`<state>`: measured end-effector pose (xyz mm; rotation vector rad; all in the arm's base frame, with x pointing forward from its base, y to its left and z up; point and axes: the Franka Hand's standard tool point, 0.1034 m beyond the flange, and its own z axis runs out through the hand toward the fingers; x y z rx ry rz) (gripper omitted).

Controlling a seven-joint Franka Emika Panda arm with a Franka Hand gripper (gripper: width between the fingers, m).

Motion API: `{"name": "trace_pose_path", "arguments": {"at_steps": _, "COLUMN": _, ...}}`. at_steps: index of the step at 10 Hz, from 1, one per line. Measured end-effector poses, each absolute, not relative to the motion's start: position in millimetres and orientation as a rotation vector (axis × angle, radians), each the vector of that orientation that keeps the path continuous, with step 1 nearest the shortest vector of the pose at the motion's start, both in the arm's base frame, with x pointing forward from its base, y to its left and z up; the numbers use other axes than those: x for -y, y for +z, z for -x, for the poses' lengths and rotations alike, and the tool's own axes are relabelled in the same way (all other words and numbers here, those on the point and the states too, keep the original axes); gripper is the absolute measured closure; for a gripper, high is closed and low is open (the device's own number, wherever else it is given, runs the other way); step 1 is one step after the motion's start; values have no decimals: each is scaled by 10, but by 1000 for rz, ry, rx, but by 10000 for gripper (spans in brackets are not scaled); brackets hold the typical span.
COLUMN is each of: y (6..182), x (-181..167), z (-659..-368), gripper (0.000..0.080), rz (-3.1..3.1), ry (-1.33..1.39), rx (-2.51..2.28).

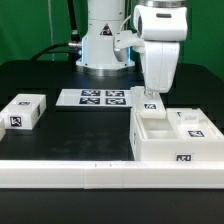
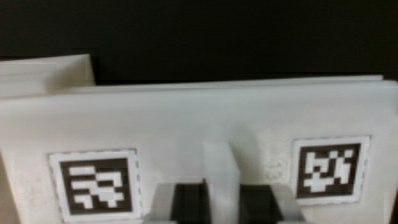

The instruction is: Assemble cabinet

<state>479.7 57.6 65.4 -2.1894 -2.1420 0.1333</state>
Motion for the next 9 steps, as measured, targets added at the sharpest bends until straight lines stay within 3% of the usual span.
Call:
{"name": "trace_pose_path", "arguments": {"at_steps": 3, "y": 638, "x": -570, "z": -4949, "gripper": 731, "rz": 2142, "ry": 113, "rx": 2189}}
{"name": "trace_pose_path", "arguments": {"at_steps": 9, "y": 634, "x": -569, "z": -4956, "gripper": 731, "rz": 2143, "ry": 111, "rx": 2187}}
